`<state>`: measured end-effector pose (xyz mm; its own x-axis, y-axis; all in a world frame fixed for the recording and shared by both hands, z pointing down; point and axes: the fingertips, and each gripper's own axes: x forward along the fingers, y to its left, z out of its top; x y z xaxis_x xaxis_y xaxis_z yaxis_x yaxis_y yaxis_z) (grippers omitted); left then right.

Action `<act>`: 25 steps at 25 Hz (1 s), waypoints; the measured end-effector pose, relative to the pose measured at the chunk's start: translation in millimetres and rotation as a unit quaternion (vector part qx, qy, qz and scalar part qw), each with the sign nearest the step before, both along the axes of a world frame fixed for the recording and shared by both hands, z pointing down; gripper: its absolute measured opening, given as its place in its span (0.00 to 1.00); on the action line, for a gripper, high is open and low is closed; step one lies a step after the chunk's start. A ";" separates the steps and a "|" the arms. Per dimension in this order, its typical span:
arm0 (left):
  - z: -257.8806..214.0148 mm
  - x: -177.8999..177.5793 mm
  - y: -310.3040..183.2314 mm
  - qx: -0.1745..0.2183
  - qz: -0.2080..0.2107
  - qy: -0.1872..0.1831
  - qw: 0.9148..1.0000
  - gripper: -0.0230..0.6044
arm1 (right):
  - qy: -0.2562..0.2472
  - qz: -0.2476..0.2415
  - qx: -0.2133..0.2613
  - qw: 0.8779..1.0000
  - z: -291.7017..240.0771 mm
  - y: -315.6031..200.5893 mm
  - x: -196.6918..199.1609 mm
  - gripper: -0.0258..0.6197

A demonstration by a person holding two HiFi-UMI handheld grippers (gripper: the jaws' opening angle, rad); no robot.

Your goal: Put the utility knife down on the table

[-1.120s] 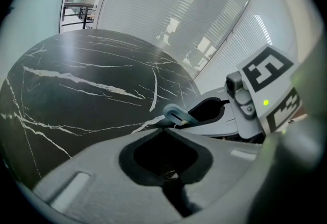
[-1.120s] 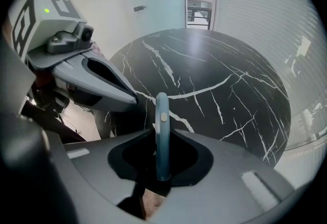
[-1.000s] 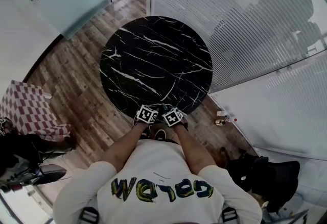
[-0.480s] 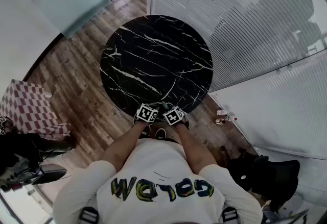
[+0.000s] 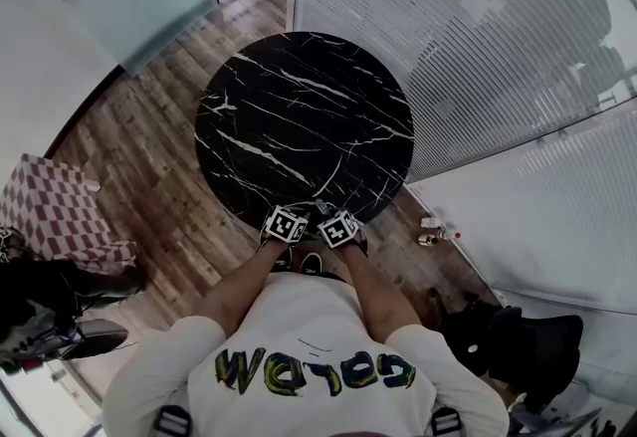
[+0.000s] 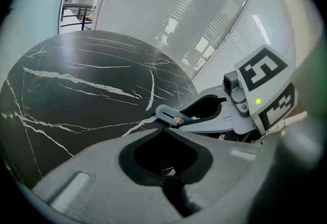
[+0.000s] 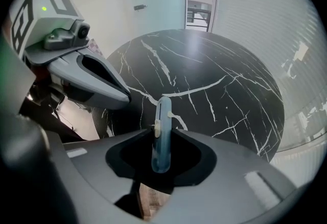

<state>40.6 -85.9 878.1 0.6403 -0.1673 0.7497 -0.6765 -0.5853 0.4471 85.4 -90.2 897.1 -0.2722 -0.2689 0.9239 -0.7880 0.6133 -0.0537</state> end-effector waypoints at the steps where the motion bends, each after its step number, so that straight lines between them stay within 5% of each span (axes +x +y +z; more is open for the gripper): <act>1: -0.9 -0.8 -0.7 0.001 -0.002 0.000 1.000 0.04 | 0.002 0.002 -0.001 1.000 -0.3 0.5 1.0 0.23; 11: -3.9 -6.9 -2.6 0.009 -0.004 -0.001 1.000 0.04 | 0.000 0.008 0.009 1.000 -3.2 2.7 4.1 0.25; 25: -38.6 -11.5 -12.2 0.060 -0.016 0.041 0.997 0.04 | -0.072 0.017 0.071 0.995 -45.2 -15.0 -1.3 0.27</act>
<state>29.1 -98.1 839.5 0.6919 -0.2748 0.6676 -0.6596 -0.6166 0.4298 84.0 -105.2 851.9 -0.3870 -0.4043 0.8287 -0.7986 0.5962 -0.0821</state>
